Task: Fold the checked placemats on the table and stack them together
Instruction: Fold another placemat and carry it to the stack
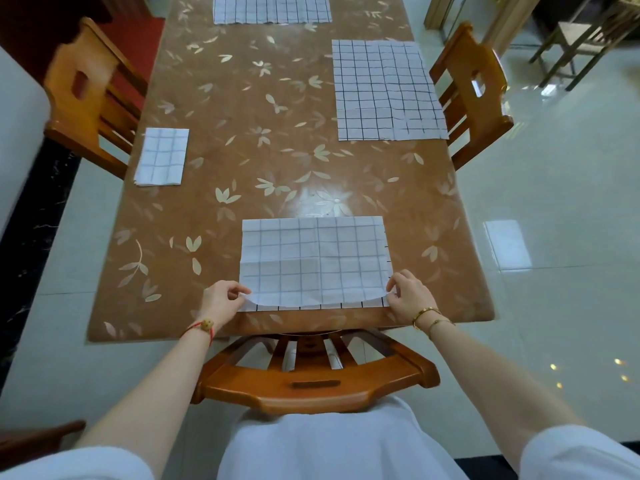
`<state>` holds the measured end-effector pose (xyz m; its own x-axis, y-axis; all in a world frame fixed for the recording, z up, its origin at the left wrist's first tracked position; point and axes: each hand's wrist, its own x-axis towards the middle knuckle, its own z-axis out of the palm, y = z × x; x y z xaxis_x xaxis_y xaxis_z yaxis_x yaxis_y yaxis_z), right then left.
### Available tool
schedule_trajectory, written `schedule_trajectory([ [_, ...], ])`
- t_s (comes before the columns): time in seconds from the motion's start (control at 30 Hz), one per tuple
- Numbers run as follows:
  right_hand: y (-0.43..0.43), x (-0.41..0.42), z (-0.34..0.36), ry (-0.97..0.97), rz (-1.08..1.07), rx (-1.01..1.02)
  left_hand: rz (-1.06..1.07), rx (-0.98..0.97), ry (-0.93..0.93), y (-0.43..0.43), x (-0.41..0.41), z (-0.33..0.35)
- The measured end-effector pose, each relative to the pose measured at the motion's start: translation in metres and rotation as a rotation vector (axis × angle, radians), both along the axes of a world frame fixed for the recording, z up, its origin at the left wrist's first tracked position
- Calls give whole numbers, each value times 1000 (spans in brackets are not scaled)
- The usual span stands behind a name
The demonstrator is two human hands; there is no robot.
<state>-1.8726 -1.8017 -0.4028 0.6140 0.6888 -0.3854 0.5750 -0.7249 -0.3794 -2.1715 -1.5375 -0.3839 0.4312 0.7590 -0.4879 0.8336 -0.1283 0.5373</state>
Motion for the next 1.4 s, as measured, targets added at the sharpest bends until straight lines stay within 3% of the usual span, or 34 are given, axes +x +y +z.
schedule_trajectory([
  [0.33,13,-1,-2,18,-149,59,-45,42,2,2,0,-4],
  [0.73,20,-6,-3,-45,-154,87,-95,71,25,-4,-6,-5],
  [0.87,43,-9,2,-172,-43,167,-84,152,-7,6,5,3],
  [1.0,94,-20,10,-153,107,202,-146,194,-36,24,23,2],
  [1.4,243,-62,10,-15,474,-106,-366,231,189,62,81,-18],
])
